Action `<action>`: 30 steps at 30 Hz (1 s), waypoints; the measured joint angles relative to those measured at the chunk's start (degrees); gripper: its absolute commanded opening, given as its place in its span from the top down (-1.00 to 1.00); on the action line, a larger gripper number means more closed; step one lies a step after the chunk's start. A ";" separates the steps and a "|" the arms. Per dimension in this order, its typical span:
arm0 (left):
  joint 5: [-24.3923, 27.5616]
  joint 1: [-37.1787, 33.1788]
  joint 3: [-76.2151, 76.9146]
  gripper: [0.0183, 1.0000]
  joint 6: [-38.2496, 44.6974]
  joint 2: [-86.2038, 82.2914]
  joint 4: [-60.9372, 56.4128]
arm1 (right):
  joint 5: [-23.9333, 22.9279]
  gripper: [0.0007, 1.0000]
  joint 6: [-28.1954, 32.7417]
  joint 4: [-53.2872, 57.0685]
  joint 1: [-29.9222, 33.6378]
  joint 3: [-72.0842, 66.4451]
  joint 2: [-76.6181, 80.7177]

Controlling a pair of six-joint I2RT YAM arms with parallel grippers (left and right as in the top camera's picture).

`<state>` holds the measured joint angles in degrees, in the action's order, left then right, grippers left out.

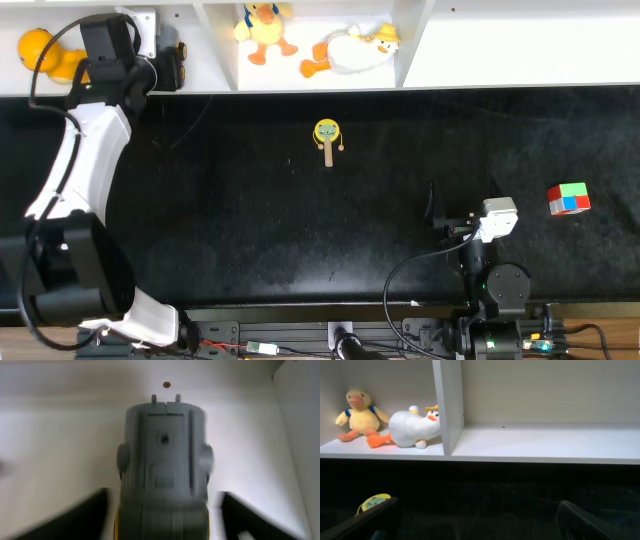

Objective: Store Toys

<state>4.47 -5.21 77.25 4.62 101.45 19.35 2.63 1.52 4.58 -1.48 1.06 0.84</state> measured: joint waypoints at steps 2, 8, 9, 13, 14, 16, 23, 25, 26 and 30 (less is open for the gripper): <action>-0.02 0.00 0.00 -1.00 -0.11 0.20 0.00 | -0.02 -0.99 0.00 0.00 0.00 0.00 0.00; -0.02 0.00 -0.02 -1.00 -0.07 0.20 1.38 | -0.02 -0.99 -0.02 -0.02 0.00 0.00 0.00; 0.00 0.00 -0.17 -1.00 -0.04 0.04 1.68 | -0.02 -0.99 0.00 -0.02 0.00 0.00 0.00; 0.00 0.00 -4.74 -1.00 -0.02 -3.74 1.84 | -0.02 -0.99 -0.02 0.00 0.00 0.00 0.00; 0.00 0.00 -6.49 -1.00 -0.02 -5.33 1.68 | -0.02 -0.99 -0.04 -0.02 0.00 0.00 0.00; -0.02 0.00 -11.17 -1.00 -0.02 -9.75 0.81 | -0.02 -0.99 -0.04 0.02 0.00 0.00 0.00; -0.28 0.00 -28.48 -1.00 -0.02 -27.87 -5.31 | -0.04 -0.99 -0.04 0.00 0.00 0.00 0.00; -0.37 0.00 -33.16 -1.00 -0.02 -33.48 -6.62 | -0.02 -0.99 -0.02 0.02 0.00 0.00 0.00; -0.44 0.00 -35.32 -1.00 0.00 -36.15 -8.37 | -0.02 -0.99 -0.04 0.00 0.00 0.00 0.00; -0.39 0.00 -43.41 -1.00 0.00 -46.34 -20.63 | -0.04 -0.99 -0.02 0.00 0.00 0.00 0.00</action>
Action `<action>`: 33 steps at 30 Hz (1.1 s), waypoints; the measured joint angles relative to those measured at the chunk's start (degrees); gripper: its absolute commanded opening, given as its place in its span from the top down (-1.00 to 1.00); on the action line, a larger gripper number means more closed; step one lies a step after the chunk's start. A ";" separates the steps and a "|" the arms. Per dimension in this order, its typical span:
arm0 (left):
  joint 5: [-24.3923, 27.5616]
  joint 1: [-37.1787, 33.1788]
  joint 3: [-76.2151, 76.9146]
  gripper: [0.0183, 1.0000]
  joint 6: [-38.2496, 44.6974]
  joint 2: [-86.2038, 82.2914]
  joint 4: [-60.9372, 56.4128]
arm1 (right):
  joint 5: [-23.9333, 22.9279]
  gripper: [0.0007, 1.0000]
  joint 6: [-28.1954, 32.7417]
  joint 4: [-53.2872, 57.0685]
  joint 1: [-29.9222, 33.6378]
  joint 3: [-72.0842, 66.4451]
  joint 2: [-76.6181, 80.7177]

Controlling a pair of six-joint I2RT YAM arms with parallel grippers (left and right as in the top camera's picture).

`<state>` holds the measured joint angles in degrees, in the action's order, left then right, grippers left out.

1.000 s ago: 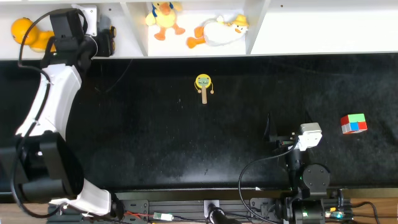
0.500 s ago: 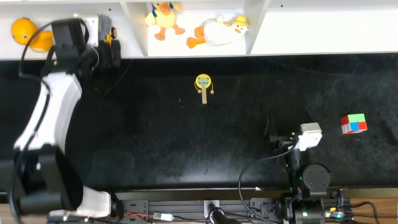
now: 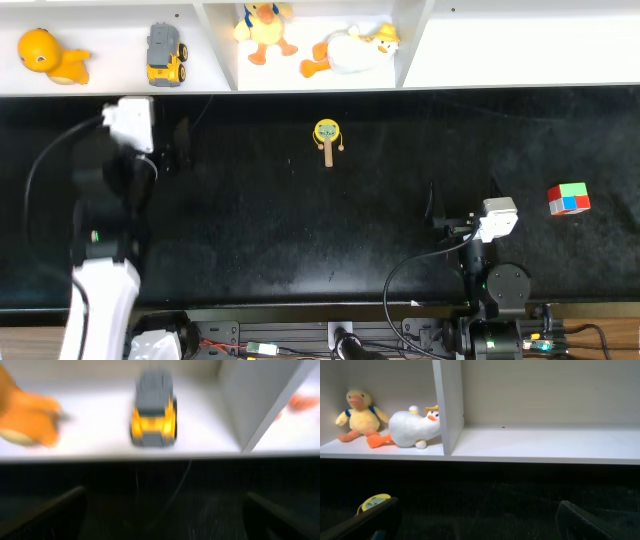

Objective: Store Toys

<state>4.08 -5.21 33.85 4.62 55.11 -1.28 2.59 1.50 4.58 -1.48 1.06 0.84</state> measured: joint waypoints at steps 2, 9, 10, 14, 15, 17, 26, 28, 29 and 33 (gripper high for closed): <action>0.02 0.00 -4.35 -1.00 0.00 -5.25 -6.40 | 0.02 -0.99 0.00 0.02 0.00 0.00 0.00; 0.02 0.00 -23.32 -1.00 -0.02 -24.65 -21.09 | 0.02 -0.99 0.00 -0.04 0.00 0.00 0.00; 0.04 0.00 -25.73 -1.00 -0.02 -27.67 -21.11 | 0.02 -0.99 0.00 0.00 0.00 0.00 0.00; -0.04 0.90 -32.41 -1.00 0.00 -40.70 -14.45 | 0.00 -0.99 0.00 -0.02 0.00 0.00 0.00; -0.07 1.60 -32.76 -1.00 0.07 -43.65 -10.88 | 0.02 -0.99 -0.02 0.00 -0.02 0.00 0.00; -0.09 2.95 -33.18 -1.00 0.39 -48.52 -5.38 | 0.02 -0.99 0.00 -0.02 0.00 0.00 0.00; -0.33 4.48 -33.33 -1.00 1.53 -54.27 5.60 | 0.02 -0.99 0.00 -0.02 0.00 0.00 0.00; -0.48 4.48 -33.33 -1.00 1.53 -54.27 5.60 | 0.02 -0.99 0.02 -0.02 0.00 0.00 0.00; -0.50 4.48 -33.33 -1.00 1.53 -54.27 5.60 | 0.00 -0.99 0.00 -0.02 0.00 0.00 0.00; -0.52 4.48 -33.33 -1.00 1.53 -54.27 5.60 | 0.00 -0.99 -0.02 -0.02 0.00 0.00 0.00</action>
